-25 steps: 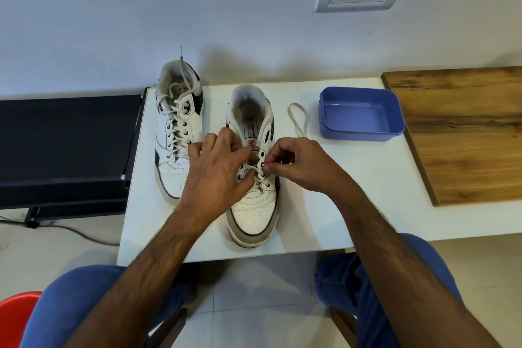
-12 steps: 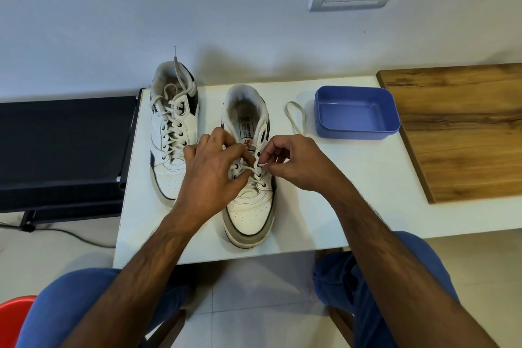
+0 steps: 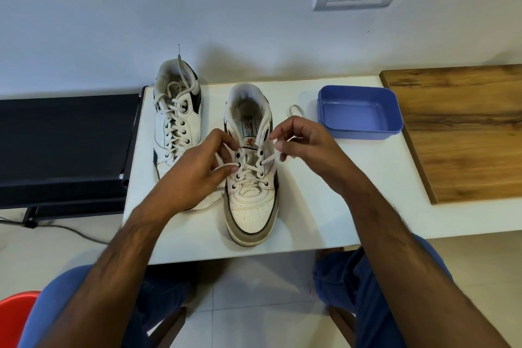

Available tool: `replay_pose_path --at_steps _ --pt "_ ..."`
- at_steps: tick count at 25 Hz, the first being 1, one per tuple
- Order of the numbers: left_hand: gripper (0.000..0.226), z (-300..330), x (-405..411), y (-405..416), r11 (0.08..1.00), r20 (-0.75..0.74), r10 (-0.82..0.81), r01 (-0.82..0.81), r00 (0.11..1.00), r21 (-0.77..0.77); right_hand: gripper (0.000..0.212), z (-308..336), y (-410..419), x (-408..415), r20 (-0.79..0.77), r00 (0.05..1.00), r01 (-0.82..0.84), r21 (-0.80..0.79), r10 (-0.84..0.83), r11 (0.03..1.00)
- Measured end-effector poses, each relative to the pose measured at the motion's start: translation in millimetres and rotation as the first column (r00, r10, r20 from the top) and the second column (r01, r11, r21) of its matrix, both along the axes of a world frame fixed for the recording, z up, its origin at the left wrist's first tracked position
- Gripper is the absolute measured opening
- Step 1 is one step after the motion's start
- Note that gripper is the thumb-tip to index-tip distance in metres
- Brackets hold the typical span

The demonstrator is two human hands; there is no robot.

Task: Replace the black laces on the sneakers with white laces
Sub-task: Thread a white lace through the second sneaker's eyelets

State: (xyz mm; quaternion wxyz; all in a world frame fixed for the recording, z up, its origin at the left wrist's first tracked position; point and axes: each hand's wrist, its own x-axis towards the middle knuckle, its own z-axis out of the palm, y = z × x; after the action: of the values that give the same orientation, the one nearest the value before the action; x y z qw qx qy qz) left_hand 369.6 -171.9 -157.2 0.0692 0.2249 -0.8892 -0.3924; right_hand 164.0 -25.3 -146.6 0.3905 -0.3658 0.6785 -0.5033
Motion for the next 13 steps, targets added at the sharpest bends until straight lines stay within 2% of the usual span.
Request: replay_pose_path --at_steps 2,4,5,7,9,11,13 --pt "0.030 9 4 -1 0.977 -0.062 0.040 -0.026 0.997 0.211 0.014 -6 1 -3 -0.222 0.975 0.046 0.051 -0.033 0.998" --pt "0.024 22 7 -1 0.885 -0.261 0.186 -0.046 0.947 0.463 0.018 -13 0 1 -0.429 0.903 0.037 0.092 0.006 0.995" --pt "0.020 28 8 -1 0.856 -0.363 0.256 -0.036 0.896 0.516 0.017 -13 -2 6 -0.472 0.882 0.034 0.061 -0.001 0.998" --pt "0.020 36 10 -1 0.846 -0.512 0.322 0.001 0.796 0.533 0.015 -7 -7 18 -0.458 0.886 0.039 -0.091 -0.077 0.995" --pt "0.028 38 11 1 0.836 -0.579 0.334 0.050 0.744 0.547 0.019 9 -12 40 -0.330 0.943 -0.019 -0.164 -0.037 0.986" --pt "0.026 38 8 6 0.844 -0.580 0.299 0.073 0.758 0.532 0.015 18 -16 63 -0.296 0.947 -0.169 -0.120 0.127 0.978" --pt "0.019 35 4 9 0.854 -0.556 0.257 0.083 0.790 0.513 0.011 18 -17 71 -0.315 0.925 -0.241 -0.059 0.211 0.969"
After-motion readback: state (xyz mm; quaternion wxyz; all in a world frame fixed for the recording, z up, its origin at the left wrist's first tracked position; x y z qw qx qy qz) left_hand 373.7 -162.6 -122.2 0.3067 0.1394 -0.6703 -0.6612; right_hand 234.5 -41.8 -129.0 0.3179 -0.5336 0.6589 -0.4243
